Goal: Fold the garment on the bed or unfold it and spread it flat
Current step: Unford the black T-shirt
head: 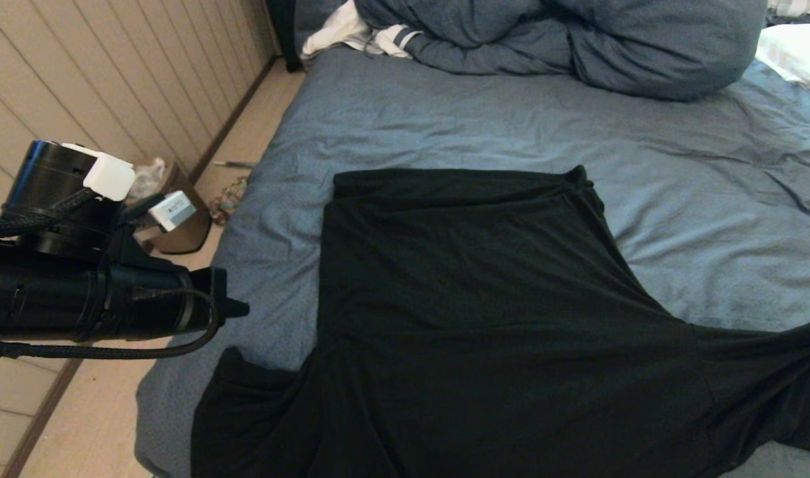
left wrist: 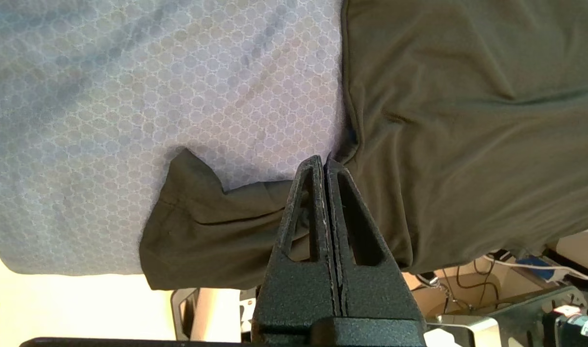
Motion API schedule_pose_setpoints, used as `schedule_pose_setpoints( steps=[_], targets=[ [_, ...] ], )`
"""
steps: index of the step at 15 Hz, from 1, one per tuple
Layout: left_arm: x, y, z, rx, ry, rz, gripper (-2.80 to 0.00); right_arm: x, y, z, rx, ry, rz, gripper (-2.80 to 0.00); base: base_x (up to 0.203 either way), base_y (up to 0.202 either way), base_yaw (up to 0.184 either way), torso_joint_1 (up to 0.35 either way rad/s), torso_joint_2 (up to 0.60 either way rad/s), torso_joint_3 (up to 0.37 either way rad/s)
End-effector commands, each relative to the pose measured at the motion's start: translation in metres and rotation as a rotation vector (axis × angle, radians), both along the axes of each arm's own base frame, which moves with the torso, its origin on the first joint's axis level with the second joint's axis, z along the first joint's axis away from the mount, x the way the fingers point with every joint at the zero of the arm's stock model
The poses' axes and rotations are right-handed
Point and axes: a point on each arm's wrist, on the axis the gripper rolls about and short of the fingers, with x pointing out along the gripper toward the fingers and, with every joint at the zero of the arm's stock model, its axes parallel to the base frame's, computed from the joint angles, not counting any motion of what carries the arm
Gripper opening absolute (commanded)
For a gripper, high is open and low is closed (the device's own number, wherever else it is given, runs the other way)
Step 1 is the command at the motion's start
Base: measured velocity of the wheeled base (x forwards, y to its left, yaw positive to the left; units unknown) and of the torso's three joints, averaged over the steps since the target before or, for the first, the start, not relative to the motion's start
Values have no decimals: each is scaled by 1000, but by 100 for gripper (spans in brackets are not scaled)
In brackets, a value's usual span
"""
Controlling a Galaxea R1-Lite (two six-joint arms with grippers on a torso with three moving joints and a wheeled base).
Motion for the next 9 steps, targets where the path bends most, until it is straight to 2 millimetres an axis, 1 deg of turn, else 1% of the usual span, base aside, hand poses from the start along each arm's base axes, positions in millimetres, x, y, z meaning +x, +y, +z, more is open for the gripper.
schedule_pose_setpoints(
  steps=[1, 2, 4, 7, 8, 9],
  targets=[
    [0, 0, 0, -1, 4, 2, -280, 5, -1, -8, 12, 27, 17, -280, 0, 0, 0, 0, 0, 0],
    [0, 0, 0, -1, 4, 2, -280, 5, -2, -8, 10, 27, 21, 0, 0, 0, 0, 0, 0, 0],
    [0, 0, 1, -2, 0, 1, -280, 6, -4, -6, 13, 19, 22, 0, 0, 0, 0, 0, 0, 0],
    [-3, -2, 3, -8, -7, -8, -280, -4, 0, 2, 21, -6, 26, 0, 0, 0, 0, 0, 0, 0],
    [-5, -3, 4, -10, -10, -17, -280, -13, 7, 6, 48, -7, 42, 0, 0, 0, 0, 0, 0, 0],
    [-8, -5, 5, -13, -12, -27, -280, -23, 18, 9, 101, 7, 72, 0, 0, 0, 0, 0, 0, 0]
  ],
)
